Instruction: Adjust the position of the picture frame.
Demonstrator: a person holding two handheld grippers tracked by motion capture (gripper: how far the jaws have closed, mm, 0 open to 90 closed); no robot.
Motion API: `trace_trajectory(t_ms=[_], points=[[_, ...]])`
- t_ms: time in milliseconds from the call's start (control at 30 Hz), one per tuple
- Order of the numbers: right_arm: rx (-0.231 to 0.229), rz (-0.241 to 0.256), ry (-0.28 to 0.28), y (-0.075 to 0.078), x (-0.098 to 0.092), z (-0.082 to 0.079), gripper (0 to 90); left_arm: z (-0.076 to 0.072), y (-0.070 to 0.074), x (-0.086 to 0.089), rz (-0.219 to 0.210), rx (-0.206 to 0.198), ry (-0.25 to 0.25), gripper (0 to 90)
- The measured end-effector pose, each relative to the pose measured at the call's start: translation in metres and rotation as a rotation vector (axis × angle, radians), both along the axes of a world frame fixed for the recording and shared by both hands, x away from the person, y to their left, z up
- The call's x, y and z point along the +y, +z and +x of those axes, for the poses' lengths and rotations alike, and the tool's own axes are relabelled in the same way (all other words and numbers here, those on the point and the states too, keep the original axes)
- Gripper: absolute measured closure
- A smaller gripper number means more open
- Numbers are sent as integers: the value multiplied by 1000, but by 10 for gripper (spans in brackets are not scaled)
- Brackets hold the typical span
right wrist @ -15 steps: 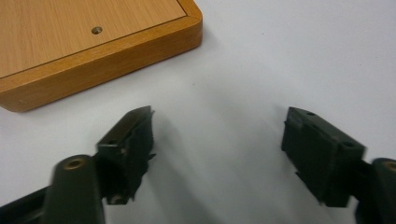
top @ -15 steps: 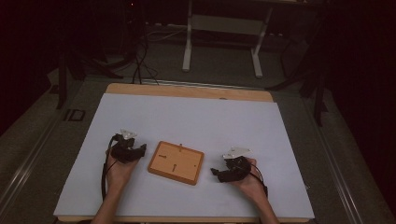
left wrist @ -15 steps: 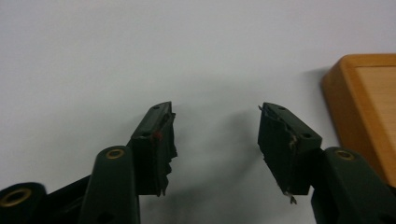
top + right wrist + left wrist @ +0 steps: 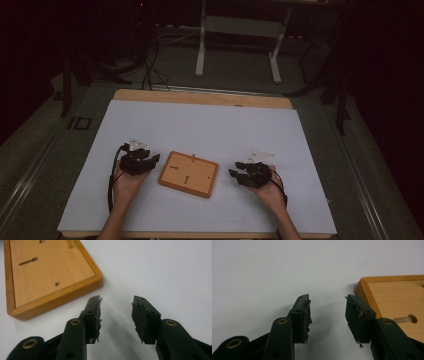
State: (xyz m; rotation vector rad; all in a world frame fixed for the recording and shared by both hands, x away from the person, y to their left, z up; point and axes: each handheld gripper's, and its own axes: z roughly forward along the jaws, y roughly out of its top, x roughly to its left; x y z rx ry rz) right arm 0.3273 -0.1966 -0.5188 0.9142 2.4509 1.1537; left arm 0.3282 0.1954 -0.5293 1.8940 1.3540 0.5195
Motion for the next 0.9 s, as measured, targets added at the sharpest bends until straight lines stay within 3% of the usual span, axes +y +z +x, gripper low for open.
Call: trace_trajectory(t_ms=[133, 300, 667, 900], points=[[-13, 4, 5, 6, 4, 3, 578, 0, 1, 0, 8, -5, -5, 548], [-27, 52, 3, 11, 13, 9, 587, 0, 1, 2, 9, -6, 1, 548], [-30, 72, 40, 9, 50, 21, 670, 0, 2, 2, 13, -12, 7, 548], [-12, 117, 49, 6, 69, 27, 686, 0, 2, 2, 19, -10, 8, 547]])
